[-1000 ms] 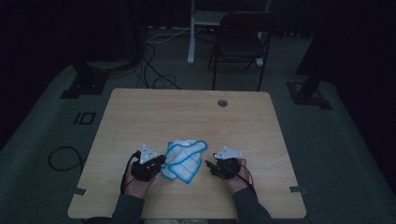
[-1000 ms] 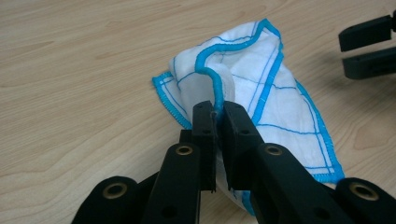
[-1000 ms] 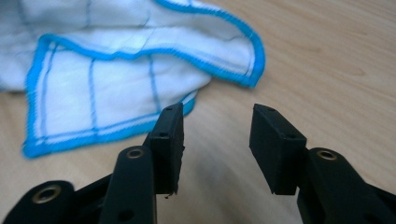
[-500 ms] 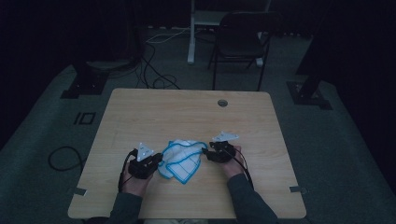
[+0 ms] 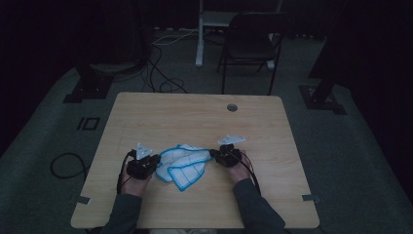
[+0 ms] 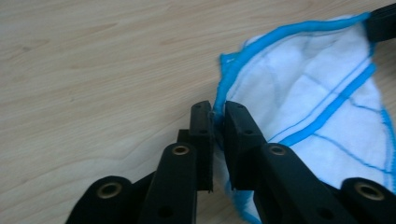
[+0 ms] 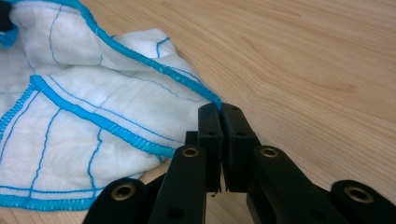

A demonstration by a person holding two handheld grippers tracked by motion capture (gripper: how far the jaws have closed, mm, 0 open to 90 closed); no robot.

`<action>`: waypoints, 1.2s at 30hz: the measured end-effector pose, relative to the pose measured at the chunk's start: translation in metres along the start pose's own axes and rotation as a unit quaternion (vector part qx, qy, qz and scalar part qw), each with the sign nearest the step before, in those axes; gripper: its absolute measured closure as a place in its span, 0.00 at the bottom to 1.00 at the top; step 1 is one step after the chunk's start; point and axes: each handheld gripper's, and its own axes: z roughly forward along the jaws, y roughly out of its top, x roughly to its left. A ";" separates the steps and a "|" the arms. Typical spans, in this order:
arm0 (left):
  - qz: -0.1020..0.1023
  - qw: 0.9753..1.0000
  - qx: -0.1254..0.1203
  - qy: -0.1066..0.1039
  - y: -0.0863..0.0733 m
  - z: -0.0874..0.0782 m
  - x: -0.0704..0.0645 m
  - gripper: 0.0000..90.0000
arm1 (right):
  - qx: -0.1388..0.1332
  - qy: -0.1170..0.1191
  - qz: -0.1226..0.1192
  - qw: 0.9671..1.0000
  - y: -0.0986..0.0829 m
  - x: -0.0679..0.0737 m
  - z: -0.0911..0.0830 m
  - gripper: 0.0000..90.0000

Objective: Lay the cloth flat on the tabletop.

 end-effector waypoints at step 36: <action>0.072 0.995 0.054 -0.039 -0.039 0.004 -0.057 0.75 | -0.006 -0.015 -0.025 1.000 0.020 0.008 0.000 0.98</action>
